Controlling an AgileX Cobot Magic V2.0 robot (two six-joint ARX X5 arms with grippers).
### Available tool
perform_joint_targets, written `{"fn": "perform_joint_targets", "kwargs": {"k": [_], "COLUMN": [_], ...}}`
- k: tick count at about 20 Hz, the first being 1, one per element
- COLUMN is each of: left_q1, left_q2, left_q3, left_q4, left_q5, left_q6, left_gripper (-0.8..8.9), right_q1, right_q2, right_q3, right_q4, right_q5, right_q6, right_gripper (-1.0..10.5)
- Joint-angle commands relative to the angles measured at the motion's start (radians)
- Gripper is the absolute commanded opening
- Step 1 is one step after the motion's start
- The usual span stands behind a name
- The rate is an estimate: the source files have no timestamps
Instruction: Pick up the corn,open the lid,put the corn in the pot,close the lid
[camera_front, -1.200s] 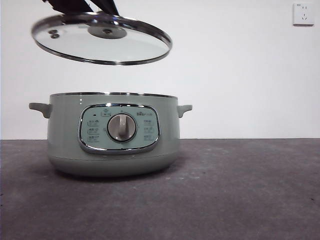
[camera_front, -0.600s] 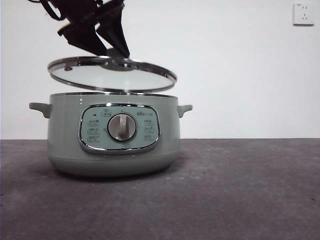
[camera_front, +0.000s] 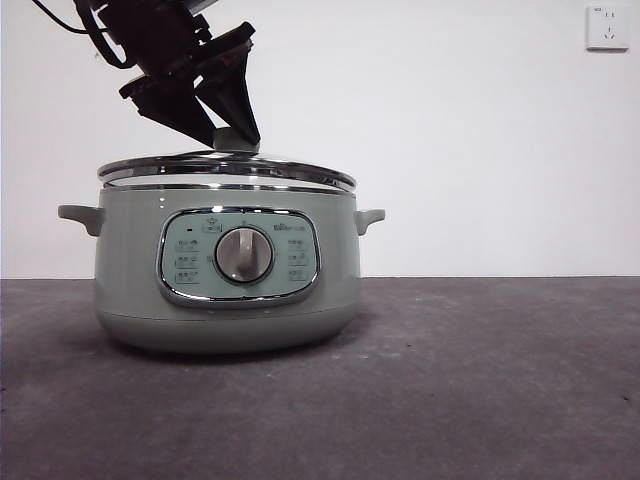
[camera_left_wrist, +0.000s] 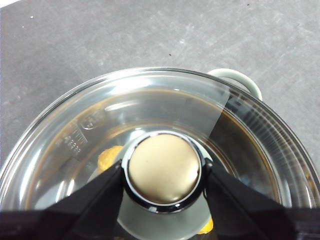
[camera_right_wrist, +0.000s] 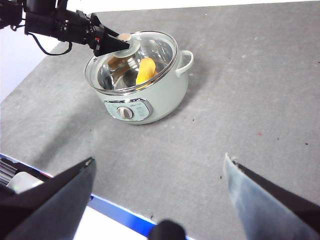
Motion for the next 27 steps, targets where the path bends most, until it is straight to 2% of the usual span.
{"fn": "perform_joint_targets", "kwargs": {"k": [1,12,27], "left_q1": [0.003,0.003,-0.011], "left_q2": [-0.014,-0.014,-0.014], "left_q3": [0.005,-0.113,-0.117], "left_q4": [0.024,0.053,0.074], "left_q5": [0.009,0.004,-0.103], "left_q6": [0.011,0.011,0.072], "left_gripper": [-0.08,-0.08,-0.08], "right_q1": [0.001,0.001,0.001], "right_q2": [-0.005,-0.005,-0.005], "right_q3": [-0.008,-0.008,-0.008], "right_q4": [-0.026,-0.026,-0.026], "right_q5": [0.002,0.012,0.034], "right_q6": [0.001,0.001,0.001], "right_gripper": [4.3,4.3,4.3]}}
